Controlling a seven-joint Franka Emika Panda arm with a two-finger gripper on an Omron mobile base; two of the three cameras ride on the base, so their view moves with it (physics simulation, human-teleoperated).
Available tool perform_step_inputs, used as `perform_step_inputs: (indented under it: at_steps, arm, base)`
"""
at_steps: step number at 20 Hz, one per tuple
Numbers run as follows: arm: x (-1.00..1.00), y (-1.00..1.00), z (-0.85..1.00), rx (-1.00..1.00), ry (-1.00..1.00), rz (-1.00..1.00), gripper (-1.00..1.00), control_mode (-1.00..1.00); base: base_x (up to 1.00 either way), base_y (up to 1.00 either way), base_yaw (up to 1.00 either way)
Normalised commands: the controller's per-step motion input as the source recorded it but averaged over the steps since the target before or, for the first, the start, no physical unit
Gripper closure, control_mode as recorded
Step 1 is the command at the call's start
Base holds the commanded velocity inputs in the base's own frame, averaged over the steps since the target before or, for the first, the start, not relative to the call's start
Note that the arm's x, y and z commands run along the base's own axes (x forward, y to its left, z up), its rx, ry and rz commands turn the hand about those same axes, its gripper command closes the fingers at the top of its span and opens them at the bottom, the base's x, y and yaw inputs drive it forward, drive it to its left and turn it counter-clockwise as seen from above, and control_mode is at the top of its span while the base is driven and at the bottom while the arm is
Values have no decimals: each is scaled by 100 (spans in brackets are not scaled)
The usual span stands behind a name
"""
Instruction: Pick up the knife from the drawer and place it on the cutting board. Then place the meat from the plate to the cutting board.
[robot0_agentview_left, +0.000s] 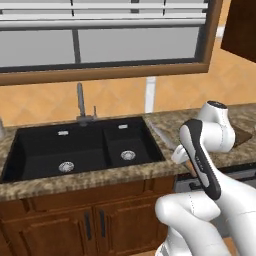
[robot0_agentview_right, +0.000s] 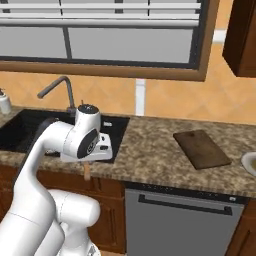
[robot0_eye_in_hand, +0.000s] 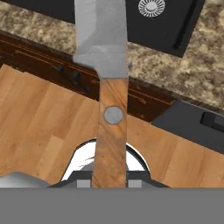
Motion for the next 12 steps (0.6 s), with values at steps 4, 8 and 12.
perform_step_inputs:
  at_steps: [4,8,12]
  arm:
    - [0,0,0,0,0,0,100,100]
    - [0,0,0,0,0,0,100,100]
    - [0,0,0,0,0,0,100,100]
  base:
    - [0,-100,0]
    - [0,-97,0]
    - [1,-89,0]
